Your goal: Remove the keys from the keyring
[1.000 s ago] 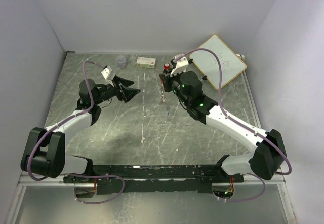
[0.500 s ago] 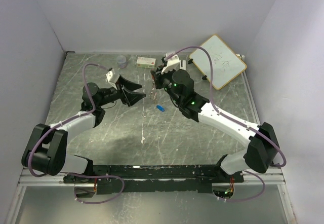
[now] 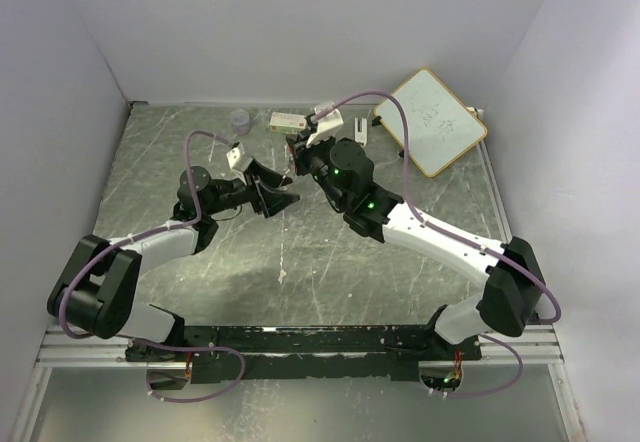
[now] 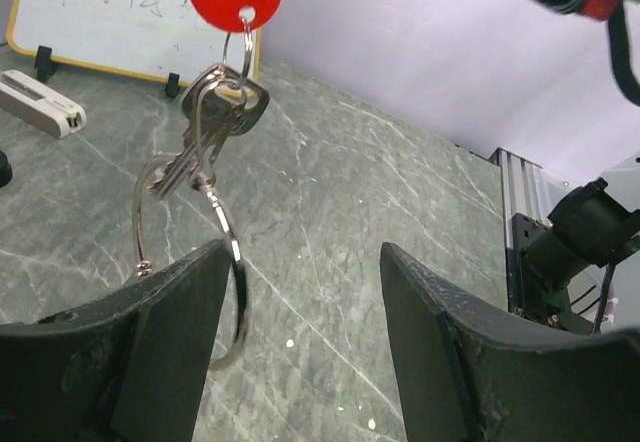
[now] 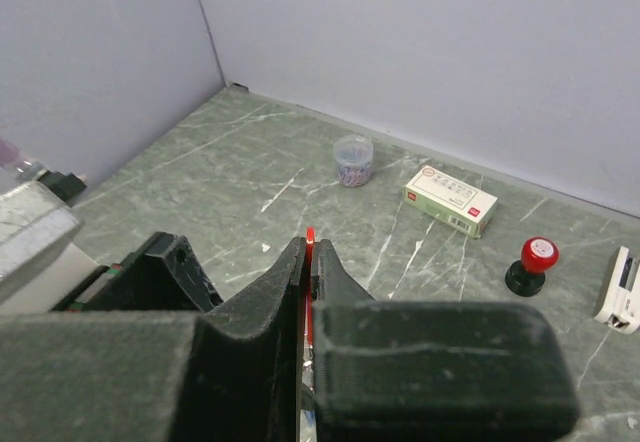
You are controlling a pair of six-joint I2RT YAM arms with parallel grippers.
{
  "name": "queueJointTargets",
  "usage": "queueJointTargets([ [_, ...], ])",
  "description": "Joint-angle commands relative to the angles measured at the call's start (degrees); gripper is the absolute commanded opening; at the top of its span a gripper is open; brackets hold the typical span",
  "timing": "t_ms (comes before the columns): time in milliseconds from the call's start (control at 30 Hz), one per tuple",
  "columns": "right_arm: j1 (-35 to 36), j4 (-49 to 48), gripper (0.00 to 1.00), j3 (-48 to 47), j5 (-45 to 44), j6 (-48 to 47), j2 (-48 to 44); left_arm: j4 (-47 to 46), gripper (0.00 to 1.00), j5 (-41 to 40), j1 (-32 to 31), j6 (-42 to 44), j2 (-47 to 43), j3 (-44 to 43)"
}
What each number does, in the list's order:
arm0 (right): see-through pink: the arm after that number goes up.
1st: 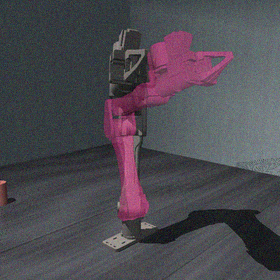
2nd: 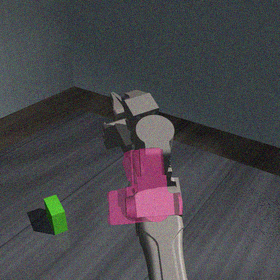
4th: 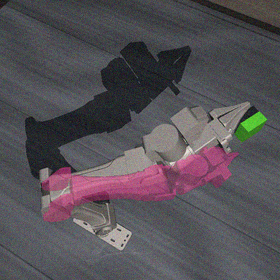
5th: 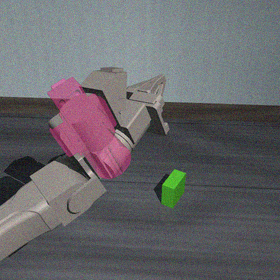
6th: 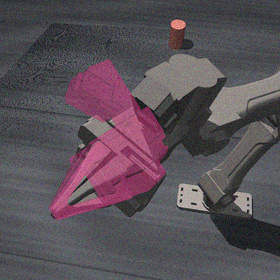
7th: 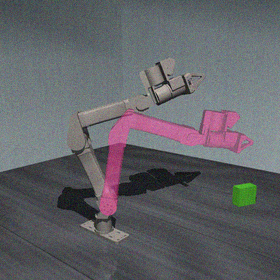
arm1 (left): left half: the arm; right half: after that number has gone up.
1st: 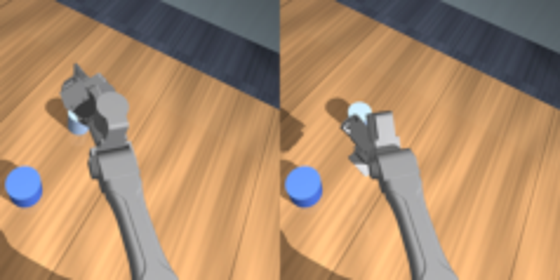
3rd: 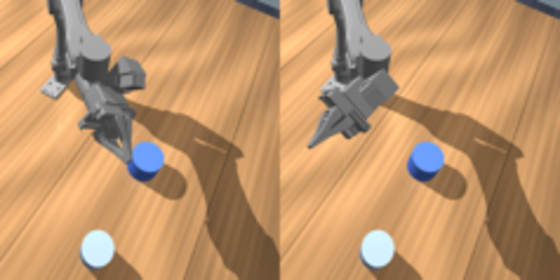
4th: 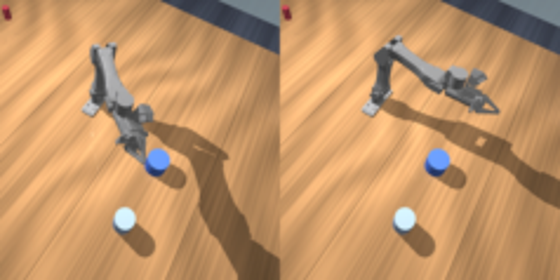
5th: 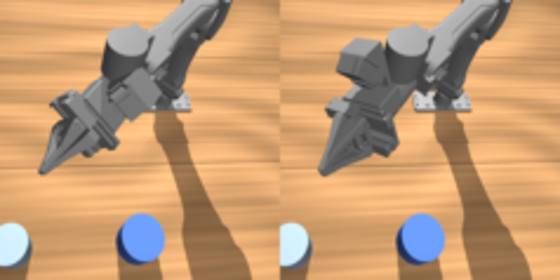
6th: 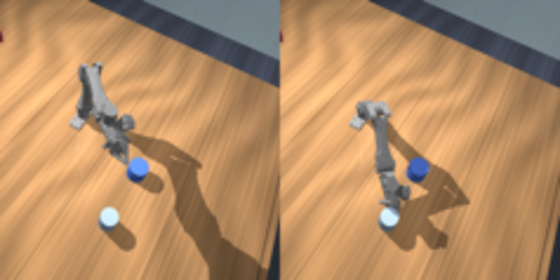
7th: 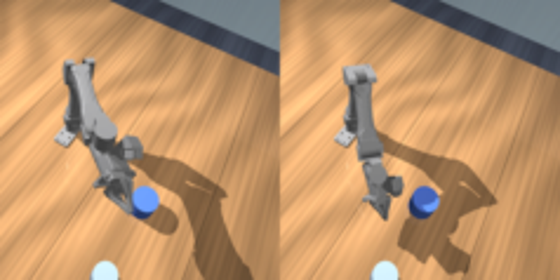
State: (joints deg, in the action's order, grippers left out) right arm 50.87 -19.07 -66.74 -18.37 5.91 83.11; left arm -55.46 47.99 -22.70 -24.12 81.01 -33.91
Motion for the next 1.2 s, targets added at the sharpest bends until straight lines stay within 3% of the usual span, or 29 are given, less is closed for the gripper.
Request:
queueJointTargets([
  [0,0.71,-2.91,0.0,-1.73,-1.23,-0.96,-0.66,0.07,0.72,-3.03,-1.62,2.5,1.44,-0.18],
  [233,1.63,-3.21,0.0,-0.94,-1.37,-0.81,-1.3,-0.63,0.64,-6.32,-2.28,2.97,2.99,-0.3],
  [367,1.88,-3.33,0.0,-0.76,-1.4,-0.79,-1.39,-3.43,0.52,-6.5,-2.34,1.6,4.52,-0.1],
  [467,1.95,-3.47,0.0,-0.4,-1.64,-0.82,-1.42,-5.64,0.38,-5.96,-2.44,0.43,5.54,0.05],
  [567,1.99,-3.52,0.0,-0.07,-2.05,-1.11,-1.61,-6.38,0.11,-5.78,-2.44,-0.12,6.15,-0.01],
  [600,2.07,-3.52,0.0,0.13,-2.29,-1.3,-1.71,-6.4,0.07,-5.92,-2.42,-0.14,6.17,0.05],
  [867,2.13,-3.95,0.0,2.58,-6.18,-3.05,-3.72,-1.04,0.07,-7.32,-2.51,3.12,3.95,-0.43],
  [1167,2.22,-2.96,0.0,7.58,-14.79,-6.25,-7.26,25.88,0.07,-21.71,-2.5,15.55,-2.78,-6.24],
])
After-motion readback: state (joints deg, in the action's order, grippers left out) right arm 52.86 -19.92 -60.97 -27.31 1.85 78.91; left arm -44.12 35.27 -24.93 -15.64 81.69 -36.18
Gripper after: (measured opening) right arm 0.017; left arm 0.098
